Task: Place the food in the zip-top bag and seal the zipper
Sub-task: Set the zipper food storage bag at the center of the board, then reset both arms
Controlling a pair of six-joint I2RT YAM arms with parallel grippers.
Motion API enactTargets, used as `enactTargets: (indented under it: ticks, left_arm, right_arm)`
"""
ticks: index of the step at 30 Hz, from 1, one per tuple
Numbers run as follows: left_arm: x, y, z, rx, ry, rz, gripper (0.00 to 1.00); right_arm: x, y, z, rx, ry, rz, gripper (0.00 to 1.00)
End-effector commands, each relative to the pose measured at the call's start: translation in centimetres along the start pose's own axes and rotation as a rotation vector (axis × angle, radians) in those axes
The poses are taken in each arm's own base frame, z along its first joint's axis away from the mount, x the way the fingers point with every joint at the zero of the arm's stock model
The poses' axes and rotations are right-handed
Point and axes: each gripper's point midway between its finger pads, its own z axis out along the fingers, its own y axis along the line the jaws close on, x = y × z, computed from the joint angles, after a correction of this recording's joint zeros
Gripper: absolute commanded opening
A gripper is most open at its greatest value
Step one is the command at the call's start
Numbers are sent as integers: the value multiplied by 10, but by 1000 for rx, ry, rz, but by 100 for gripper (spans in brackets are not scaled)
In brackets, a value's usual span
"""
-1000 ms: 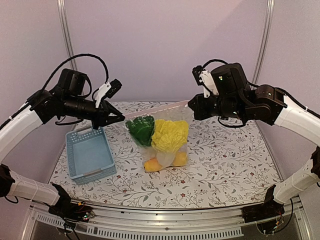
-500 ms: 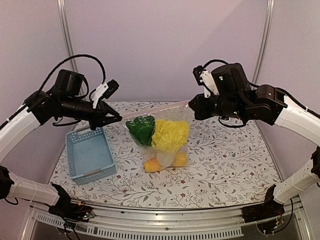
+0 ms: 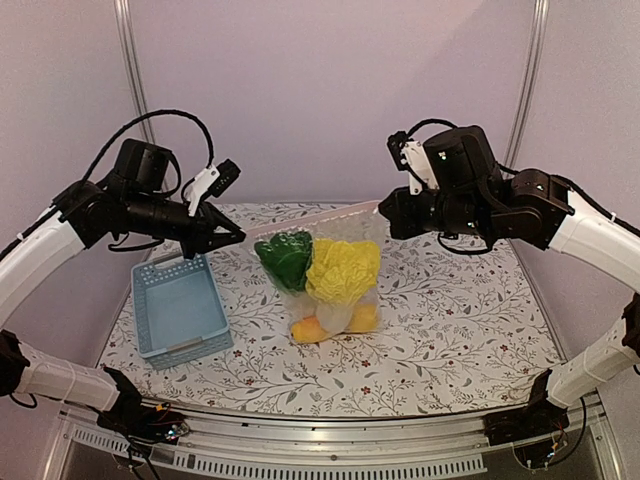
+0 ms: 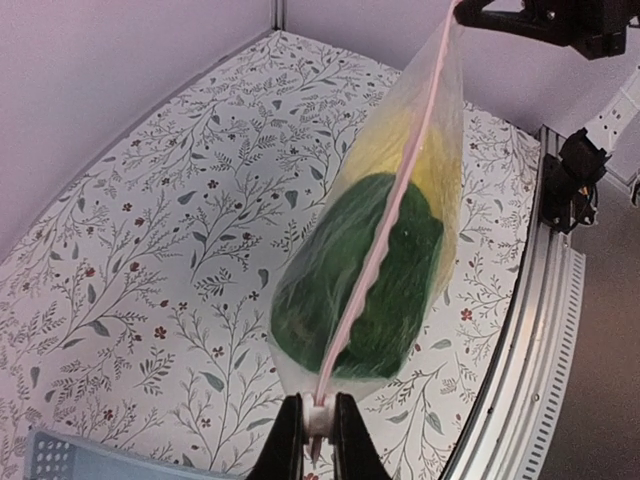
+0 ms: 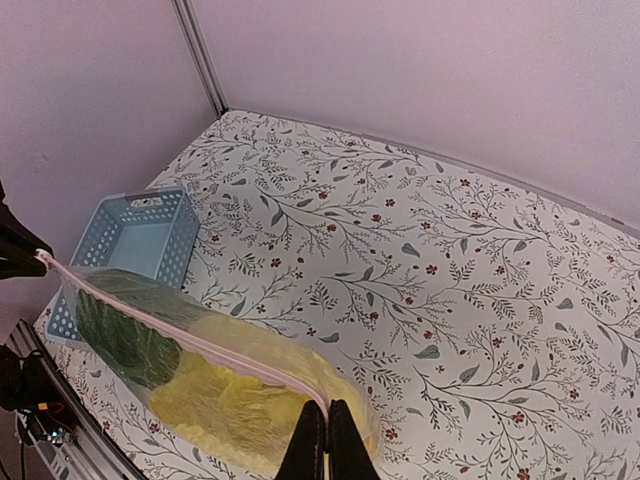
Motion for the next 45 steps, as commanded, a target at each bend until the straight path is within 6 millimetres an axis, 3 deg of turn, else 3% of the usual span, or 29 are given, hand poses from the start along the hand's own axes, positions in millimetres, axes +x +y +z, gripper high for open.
enactTargets:
  ticks: [1, 3, 6, 10, 13, 14, 16, 17, 20, 25, 34, 40, 45]
  left_arm:
    - [-3, 11, 9, 9, -14, -82, 0]
    - [-8, 11, 17, 29, -30, -100, 1]
    - [-9, 19, 29, 22, -24, -138, 2]
    - [-4, 28, 44, 5, 10, -185, 3]
    - [-3, 33, 50, -10, 14, -216, 12]
    - [-5, 36, 51, -20, 7, -225, 22]
    - [-9, 42, 49, -59, -18, -240, 54]
    - [-11, 46, 48, -79, -31, -247, 66]
    - [-19, 59, 41, -161, -87, -266, 89]
    - [-19, 81, 30, -274, -147, -343, 96]
    - [9, 127, 18, -426, -214, -479, 97]
    - [47, 179, -10, -613, -252, -584, 97]
    - [93, 212, -42, -782, -257, -677, 98]
  right_arm:
    - [-12, -20, -8, 58, -38, 32, 3]
    - [-11, -15, -6, 38, -29, 25, 20]
    - [-10, -18, -5, 55, -33, 24, 70]
    - [-10, -27, -9, 91, -52, 24, 96]
    - [-11, -33, -13, 110, -64, 28, 99]
    - [-11, -35, -14, 121, -68, 31, 99]
    - [-10, -41, -16, 147, -75, 35, 99]
    - [-9, -43, -16, 156, -76, 37, 99]
    - [-7, -52, -16, 170, -74, 63, 99]
    - [-1, -61, -13, 177, -63, 92, 99]
    - [24, -93, 14, 176, 0, 172, 99]
    - [65, -157, 38, 255, 69, 287, 99]
    - [101, -231, 34, 389, 91, 384, 99]
